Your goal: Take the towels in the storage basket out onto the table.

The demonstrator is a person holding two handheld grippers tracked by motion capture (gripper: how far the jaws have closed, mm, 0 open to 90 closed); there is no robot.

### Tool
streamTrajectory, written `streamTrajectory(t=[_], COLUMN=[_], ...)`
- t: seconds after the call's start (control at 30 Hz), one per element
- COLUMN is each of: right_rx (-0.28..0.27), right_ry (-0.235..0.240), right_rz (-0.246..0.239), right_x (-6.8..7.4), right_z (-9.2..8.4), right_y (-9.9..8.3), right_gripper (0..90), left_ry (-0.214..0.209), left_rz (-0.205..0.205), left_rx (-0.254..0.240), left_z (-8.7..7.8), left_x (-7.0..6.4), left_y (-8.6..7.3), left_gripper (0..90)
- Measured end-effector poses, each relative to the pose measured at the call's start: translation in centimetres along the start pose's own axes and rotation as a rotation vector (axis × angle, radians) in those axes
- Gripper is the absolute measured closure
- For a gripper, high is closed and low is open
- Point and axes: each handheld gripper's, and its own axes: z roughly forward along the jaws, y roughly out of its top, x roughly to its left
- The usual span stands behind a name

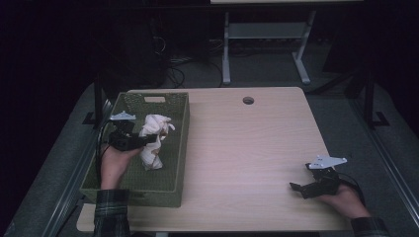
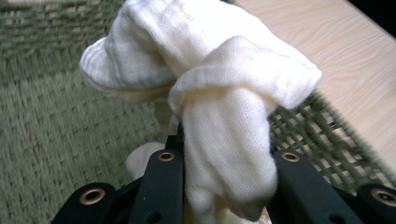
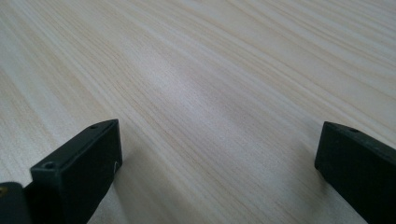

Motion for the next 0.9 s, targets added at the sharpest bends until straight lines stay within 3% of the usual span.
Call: streamTrajectory(t=[0.53,0.9], right_rx=[0.002,0.002], right_ry=[-0.001,-0.001], right_rz=[-0.002,-0.001], right_x=[0.0,0.0], right_z=[0.0,0.0], right_y=[0.0,0.0], right_gripper=[0.1,0.1], left_ry=[-0.078,-0.144], left_rz=[0.049,0.108], left_rx=[-0.113,-0.181], left_z=[-1.6,-2.3], left_x=[-2.4,-5.2], left_y=[2.0,3.9], left_gripper=[73.1,73.2])
